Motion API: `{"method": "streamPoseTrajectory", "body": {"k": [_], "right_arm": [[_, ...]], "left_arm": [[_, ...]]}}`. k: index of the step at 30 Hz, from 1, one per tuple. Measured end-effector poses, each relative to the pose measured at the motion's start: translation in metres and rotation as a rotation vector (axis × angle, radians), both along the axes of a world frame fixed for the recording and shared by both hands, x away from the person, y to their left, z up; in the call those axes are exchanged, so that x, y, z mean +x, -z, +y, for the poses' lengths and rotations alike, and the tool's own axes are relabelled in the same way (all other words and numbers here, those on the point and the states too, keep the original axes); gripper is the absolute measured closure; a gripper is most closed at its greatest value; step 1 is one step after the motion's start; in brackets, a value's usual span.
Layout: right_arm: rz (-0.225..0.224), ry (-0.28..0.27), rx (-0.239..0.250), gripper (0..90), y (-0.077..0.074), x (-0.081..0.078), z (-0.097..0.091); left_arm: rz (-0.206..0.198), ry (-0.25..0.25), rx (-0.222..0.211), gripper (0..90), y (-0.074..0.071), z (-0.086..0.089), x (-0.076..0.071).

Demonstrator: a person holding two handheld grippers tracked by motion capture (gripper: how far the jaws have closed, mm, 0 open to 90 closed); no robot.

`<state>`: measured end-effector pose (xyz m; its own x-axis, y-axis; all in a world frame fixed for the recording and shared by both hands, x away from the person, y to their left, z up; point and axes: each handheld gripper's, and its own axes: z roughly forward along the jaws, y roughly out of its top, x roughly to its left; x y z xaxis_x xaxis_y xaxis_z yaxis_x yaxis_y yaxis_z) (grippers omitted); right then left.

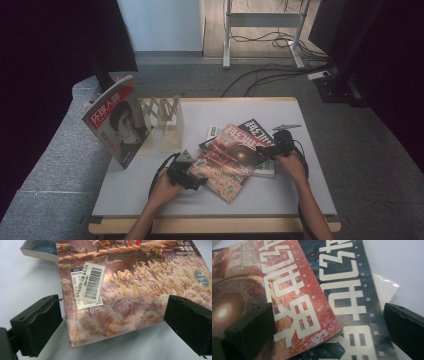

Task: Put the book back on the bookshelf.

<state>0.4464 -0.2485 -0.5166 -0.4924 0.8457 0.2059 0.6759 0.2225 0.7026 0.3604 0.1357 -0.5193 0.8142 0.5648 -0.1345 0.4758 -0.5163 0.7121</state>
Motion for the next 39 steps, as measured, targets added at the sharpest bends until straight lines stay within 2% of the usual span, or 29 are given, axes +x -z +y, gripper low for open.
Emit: {"method": "streamPoseTrajectory", "body": {"k": [5, 14, 25, 33, 39], "right_arm": [[0.014, 0.015, 0.016, 0.0, 0.001, -0.001, 0.000], [0.035, 0.020, 0.056, 0.0, 0.005, -0.002, -0.005], [0.046, 0.024, 0.047, 0.0, 0.003, -0.004, -0.002], [0.041, 0.032, 0.037, 0.0, 0.003, -0.008, 0.001], [0.045, 0.032, 0.024, 0.0, 0.001, -0.011, 0.005]], "left_arm": [[-0.006, 0.008, 0.013, 0.0, -0.001, -0.005, 0.001], [-0.004, 0.002, -0.001, 0.3, 0.000, -0.003, 0.000], [0.023, 0.006, -0.031, 1.4, 0.004, 0.004, -0.002], [0.016, 0.014, -0.013, 1.3, 0.004, 0.006, -0.007], [0.026, 0.015, -0.009, 1.3, 0.004, 0.009, -0.010]]}}
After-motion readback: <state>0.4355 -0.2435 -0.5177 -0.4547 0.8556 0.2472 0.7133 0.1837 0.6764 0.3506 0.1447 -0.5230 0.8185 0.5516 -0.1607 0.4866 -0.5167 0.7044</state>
